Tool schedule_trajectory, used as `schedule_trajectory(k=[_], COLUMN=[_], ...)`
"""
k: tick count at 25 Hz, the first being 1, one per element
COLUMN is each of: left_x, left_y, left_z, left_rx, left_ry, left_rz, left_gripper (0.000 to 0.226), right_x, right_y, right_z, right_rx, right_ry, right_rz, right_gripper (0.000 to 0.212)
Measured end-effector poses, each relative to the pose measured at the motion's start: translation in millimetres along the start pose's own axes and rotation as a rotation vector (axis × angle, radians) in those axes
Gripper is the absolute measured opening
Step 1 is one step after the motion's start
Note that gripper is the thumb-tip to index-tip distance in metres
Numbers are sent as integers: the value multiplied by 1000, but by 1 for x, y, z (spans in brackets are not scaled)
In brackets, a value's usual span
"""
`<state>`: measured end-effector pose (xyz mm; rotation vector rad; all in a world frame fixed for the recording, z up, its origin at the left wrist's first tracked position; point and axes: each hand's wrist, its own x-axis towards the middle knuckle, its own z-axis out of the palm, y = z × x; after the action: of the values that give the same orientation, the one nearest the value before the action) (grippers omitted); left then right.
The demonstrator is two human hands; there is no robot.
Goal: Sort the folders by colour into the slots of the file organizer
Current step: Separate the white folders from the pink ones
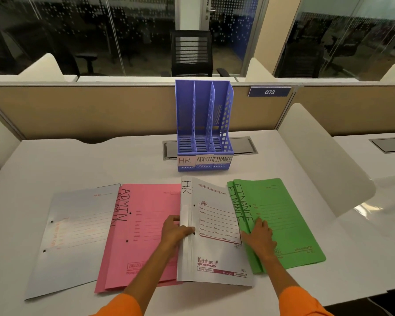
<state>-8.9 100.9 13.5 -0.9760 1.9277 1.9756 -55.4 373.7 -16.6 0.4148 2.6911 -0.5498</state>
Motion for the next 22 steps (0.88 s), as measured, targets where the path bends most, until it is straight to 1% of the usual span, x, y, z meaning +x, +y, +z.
schedule_trajectory(k=[2,3,5,6,7,9,11,13,16,22], left_x=[-3,-4,-7,-9,-10,-12,-16,-19,-23,-25], left_y=[6,9,14,15,17,18,20,22,20,2], left_z=[-17,-25,-46,-56,-66,-85,-104,-126,-165,-256], left_rx=[-17,-23,-43,-55,-74,-122,-149,-145,-121,-127], left_ry=[15,23,50,64,76,93,117,145,198,330], left_rz=[9,15,29,35,43,55,62,81,96,41], left_gripper=[60,59,59,59,59,59,59,60,61,59], right_x=[1,1,-1,-4,-7,-17,-24,-28,-36,-71], right_y=[-9,-14,-31,-42,-54,-82,-105,-124,-156,-236], right_z=[-4,-5,0,4,8,16,24,36,53,90], right_rx=[-19,-50,-59,18,158,437,640,794,841,839], right_ry=[16,57,192,244,242,109,-84,-244,-339,-403], right_rz=[27,19,-92,-169,-224,-217,-158,-141,-200,-337], right_gripper=[79,76,64,57,52,46,40,37,22,11])
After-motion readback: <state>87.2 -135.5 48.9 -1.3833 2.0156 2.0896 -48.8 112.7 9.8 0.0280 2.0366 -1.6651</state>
